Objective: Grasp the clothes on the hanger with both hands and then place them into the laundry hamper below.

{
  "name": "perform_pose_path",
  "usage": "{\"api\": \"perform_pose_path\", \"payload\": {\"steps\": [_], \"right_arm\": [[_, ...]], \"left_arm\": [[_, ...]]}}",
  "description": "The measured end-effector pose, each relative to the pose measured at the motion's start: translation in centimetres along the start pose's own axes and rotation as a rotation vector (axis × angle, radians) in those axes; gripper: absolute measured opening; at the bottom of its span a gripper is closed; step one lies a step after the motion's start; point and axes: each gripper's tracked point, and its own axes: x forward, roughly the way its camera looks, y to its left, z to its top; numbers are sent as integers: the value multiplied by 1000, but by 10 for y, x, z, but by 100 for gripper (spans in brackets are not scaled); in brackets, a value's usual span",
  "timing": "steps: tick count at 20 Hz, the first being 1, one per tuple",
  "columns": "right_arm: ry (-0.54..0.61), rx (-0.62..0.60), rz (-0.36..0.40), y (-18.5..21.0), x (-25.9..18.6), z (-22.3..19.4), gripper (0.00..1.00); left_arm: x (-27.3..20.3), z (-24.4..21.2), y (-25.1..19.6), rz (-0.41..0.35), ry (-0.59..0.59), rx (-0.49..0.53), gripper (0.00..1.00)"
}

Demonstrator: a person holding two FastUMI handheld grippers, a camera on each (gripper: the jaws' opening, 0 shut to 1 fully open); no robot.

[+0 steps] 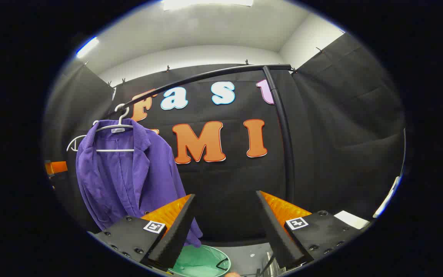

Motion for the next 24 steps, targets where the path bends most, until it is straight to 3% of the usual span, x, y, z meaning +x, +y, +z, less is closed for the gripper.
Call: {"api": "perform_pose_path", "payload": {"steps": [2, 3, 6, 7, 10, 12, 16, 19, 24], "right_arm": [[0, -14, -12, -3, -4, 1, 91], [-5, -14, -10, -2, -6, 3, 99], [-20, -3, 1, 2, -9, 7, 98], [-23, -3, 7, 5, -14, 8, 98], [-33, -34, 24, 15, -17, 11, 98], [-45, -39, 30, 22, -16, 14, 98], [-49, -32, 71, 43, -10, 15, 98], [-43, -48, 98, 59, 1, 14, 98], [-20, -29, 159, 91, 21, 6, 98]], "left_arm": [[-4, 5, 2, 16, -15, 26, 95], [-4, 3, -1, 4, -7, 23, 99], [-7, 1, -13, -47, 17, -26, 92], [-8, 5, -10, -38, 3, -19, 95], [-6, 10, 3, -11, -18, 26, 91], [-7, 7, 5, -7, -7, 4, 95], [-6, 5, 20, 42, -14, 57, 91], [-5, -2, 17, 23, 14, 29, 95], [2, -7, 27, 59, 27, 34, 99]]}}
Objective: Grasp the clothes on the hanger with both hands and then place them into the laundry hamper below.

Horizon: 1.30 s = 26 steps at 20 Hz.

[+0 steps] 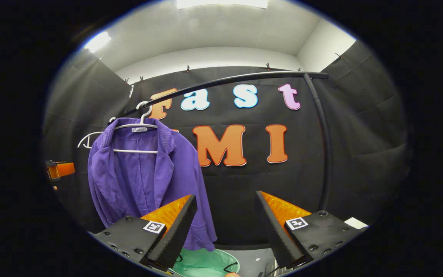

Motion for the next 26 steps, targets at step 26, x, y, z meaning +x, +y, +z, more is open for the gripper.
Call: {"api": "perform_pose_path", "payload": {"steps": [26], "right_arm": [[124, 18, 216, 166, 165, -76, 86]], "left_arm": [[117, -73, -33, 3, 99, 35, 77]]}}
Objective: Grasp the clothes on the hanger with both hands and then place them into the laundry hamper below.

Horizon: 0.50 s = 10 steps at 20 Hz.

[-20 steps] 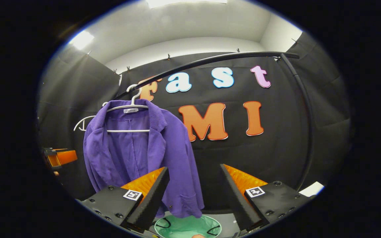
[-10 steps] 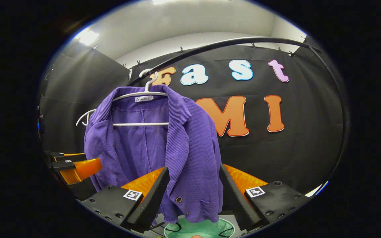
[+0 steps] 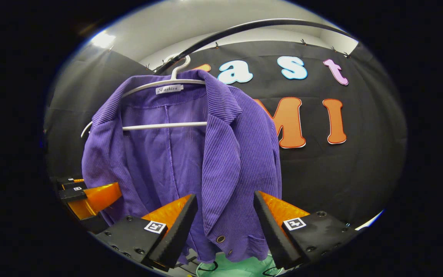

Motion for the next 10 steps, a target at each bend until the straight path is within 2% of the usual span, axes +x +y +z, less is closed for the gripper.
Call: {"api": "perform_pose_path", "payload": {"steps": [3, 6, 8, 9, 10], "right_arm": [[13, -24, 1, 7, 15, -5, 75], [24, -25, 15, 14, 25, -9, 67], [25, -18, 4, 13, 28, -9, 54], [22, -8, -2, 12, 32, -8, 54], [23, 4, 0, 13, 32, -9, 46]], "left_arm": [[5, -3, -6, -38, -3, -22, 66], [9, -4, -6, -48, -5, -24, 63], [9, -4, -8, -65, -6, -21, 61], [10, -2, -11, -81, -8, -20, 60], [10, -3, -14, -97, -14, -19, 54]]}}
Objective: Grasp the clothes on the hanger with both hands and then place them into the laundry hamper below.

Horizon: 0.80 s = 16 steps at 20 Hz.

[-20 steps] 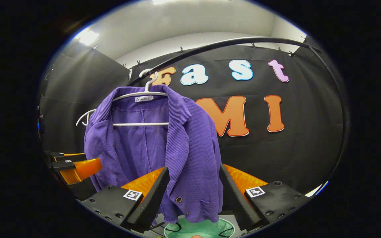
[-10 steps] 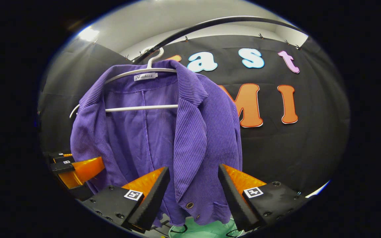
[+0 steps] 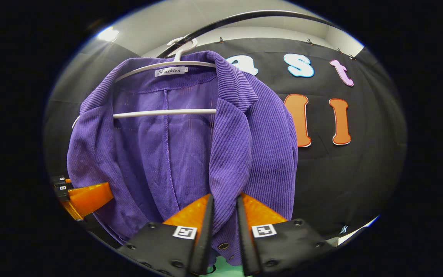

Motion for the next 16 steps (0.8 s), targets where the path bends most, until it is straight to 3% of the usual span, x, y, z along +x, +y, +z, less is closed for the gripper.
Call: {"api": "perform_pose_path", "payload": {"steps": [2, 3, 4, 5, 8, 12, 16], "right_arm": [[-1, 22, 29, 2, 1, 1, 30], [-14, 39, 13, -3, 5, 2, 25], [-21, 37, 4, -7, -2, 6, 5], [-21, 37, -4, -12, 3, 7, 4], [-37, 77, -6, -27, -2, 20, 7], [-127, 110, -113, -79, -9, 57, 7], [-171, 157, -158, -121, -21, 90, 7]], "left_arm": [[0, 0, -3, -14, 1, 8, 38], [-1, -1, -1, -5, 8, 14, 38], [-1, -1, 0, 2, 13, 15, 22], [-2, -2, 0, 2, 18, 12, 24], [-6, 0, 1, -21, 11, 9, 0], [-16, 12, 3, -58, -19, 4, 0], [-30, 40, 20, -35, -79, 7, 0]]}}
